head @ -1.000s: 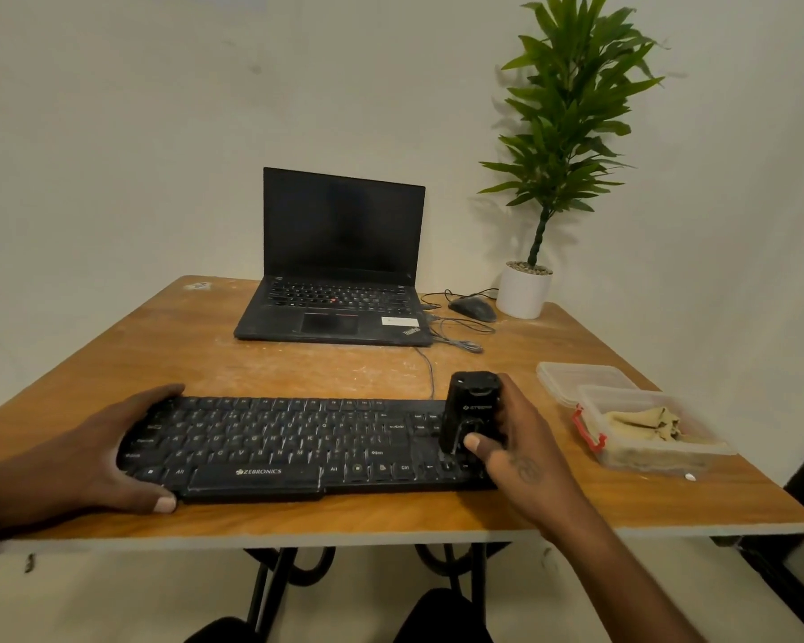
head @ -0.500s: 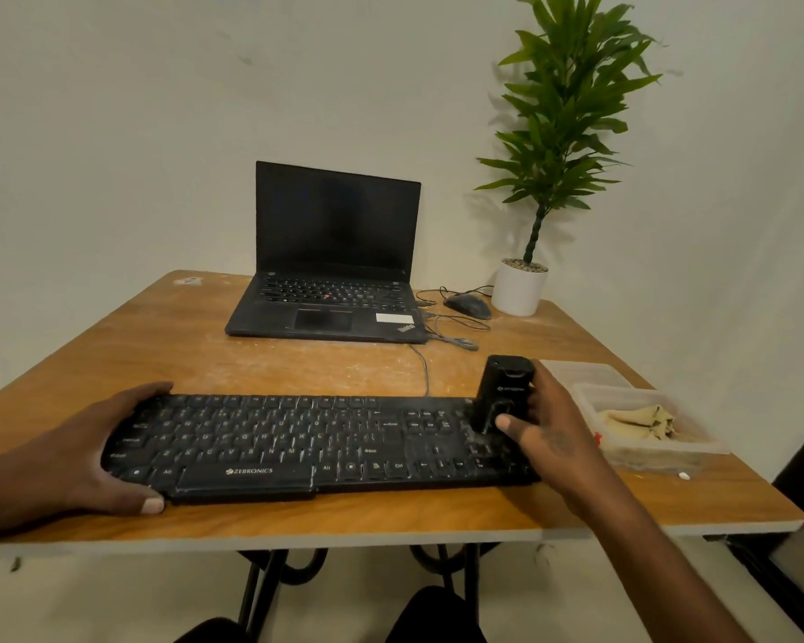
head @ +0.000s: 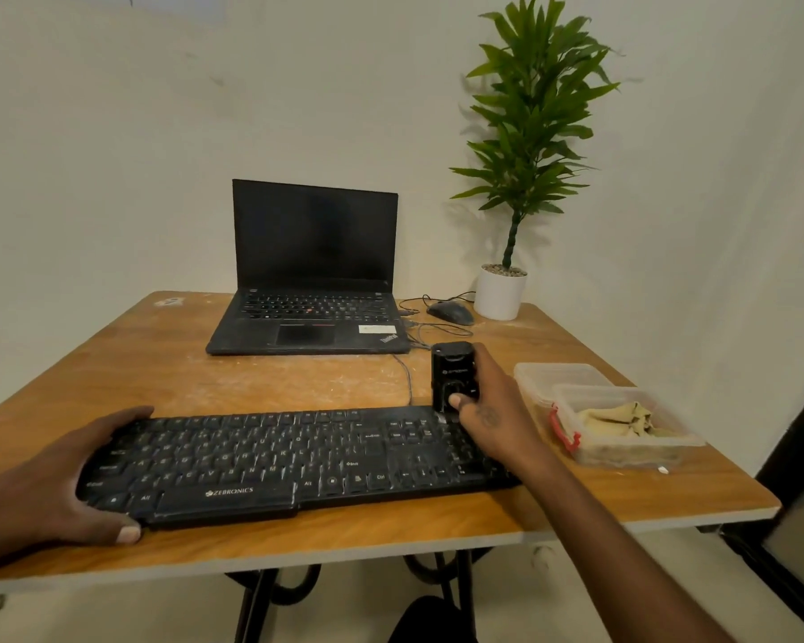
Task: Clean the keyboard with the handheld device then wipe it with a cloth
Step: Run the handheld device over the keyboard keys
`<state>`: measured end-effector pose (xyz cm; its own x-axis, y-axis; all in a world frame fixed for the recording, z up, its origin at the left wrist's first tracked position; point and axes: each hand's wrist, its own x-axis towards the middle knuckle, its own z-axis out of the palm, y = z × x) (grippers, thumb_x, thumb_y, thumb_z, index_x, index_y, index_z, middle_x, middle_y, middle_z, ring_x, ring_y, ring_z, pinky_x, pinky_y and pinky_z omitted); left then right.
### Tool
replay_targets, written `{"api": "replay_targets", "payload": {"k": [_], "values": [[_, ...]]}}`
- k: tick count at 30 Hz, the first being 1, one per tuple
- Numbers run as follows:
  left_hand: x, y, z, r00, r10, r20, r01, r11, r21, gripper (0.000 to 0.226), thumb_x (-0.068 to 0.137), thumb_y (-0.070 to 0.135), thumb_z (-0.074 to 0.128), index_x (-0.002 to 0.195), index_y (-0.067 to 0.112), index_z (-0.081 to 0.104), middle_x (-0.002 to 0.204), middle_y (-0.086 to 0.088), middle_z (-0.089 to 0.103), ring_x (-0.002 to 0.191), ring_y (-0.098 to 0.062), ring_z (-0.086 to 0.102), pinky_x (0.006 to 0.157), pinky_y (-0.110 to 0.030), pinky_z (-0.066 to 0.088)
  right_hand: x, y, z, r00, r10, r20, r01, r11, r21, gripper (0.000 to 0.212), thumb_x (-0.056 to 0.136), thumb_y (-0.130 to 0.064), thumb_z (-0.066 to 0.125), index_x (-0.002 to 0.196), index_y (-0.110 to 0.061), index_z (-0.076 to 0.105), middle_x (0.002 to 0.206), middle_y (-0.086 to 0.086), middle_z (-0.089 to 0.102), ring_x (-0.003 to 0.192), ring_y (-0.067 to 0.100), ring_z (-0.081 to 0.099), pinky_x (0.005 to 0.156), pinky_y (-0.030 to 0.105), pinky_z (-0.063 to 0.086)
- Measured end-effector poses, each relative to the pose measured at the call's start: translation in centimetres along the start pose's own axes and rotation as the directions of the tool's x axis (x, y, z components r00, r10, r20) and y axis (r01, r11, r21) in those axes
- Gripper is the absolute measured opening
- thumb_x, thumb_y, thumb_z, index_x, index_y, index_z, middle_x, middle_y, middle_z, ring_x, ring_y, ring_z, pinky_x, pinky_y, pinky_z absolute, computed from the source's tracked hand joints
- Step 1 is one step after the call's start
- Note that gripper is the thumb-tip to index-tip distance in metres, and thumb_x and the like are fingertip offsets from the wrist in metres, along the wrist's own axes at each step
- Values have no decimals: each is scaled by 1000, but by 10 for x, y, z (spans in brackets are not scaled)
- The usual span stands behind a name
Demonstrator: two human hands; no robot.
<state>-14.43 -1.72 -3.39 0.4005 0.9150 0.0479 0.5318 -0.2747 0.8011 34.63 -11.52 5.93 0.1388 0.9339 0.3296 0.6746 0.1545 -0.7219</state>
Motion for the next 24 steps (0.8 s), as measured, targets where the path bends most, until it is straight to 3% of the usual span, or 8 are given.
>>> {"api": "replay_targets", "payload": {"k": [2, 6, 10, 16, 21, 24], "values": [[1, 0, 0, 1000, 14, 6, -14, 1000, 13, 139, 28, 40, 108, 150, 46, 40, 139, 0, 58, 117, -32, 61, 92, -55, 50, 2, 1, 3, 1000, 5, -9, -5, 1000, 0, 49, 89, 3, 61, 125, -26, 46, 106, -14, 63, 96, -1, 59, 72, 12, 41], [-1, 4, 2, 998, 62, -11, -61, 996, 58, 137, 30, 48, 106, 149, 49, 39, 138, 3, 58, 115, -29, 61, 91, -53, 51, -29, -2, -4, 1000, 2, 21, -2, 1000, 1, 51, 91, 1, 63, 124, -34, 45, 102, -27, 60, 93, -17, 54, 71, 10, 39], [0, 8, 3, 999, 41, -8, -41, 997, 64, 137, 28, 53, 104, 148, 52, 39, 138, 5, 57, 118, -28, 59, 94, -52, 50, -64, 2, -12, 1000, 9, 25, -10, 999, 50, 53, 88, 3, 66, 125, -31, 51, 109, -30, 65, 105, -13, 58, 84, 15, 46], [-2, 17, 3, 1000, 14, -1, -14, 997, 80, 136, 24, 54, 104, 145, 52, 42, 138, 2, 58, 117, -28, 60, 95, -52, 48, -38, -2, -6, 999, -15, 31, 15, 1000, -28, 55, 88, 3, 64, 127, -32, 47, 99, -24, 61, 90, -21, 53, 67, 8, 39], [-5, 8, 1, 999, 15, 28, -19, 987, 157, 137, 29, 69, 97, 152, 49, 37, 147, 1, 52, 128, -30, 53, 101, -58, 43, 4, 0, 2, 1000, -13, -7, 13, 1000, -17, 55, 88, 2, 62, 134, -25, 46, 106, -19, 57, 93, -7, 52, 73, 12, 37], [-1, -8, 3, 999, 31, 14, -33, 984, 176, 139, 31, 62, 100, 153, 47, 36, 148, 2, 52, 129, -31, 53, 100, -58, 42, 5, 5, -7, 999, 33, -25, -32, 999, 32, 55, 89, -1, 63, 135, -27, 46, 110, -19, 58, 106, 6, 54, 87, 28, 46]]}}
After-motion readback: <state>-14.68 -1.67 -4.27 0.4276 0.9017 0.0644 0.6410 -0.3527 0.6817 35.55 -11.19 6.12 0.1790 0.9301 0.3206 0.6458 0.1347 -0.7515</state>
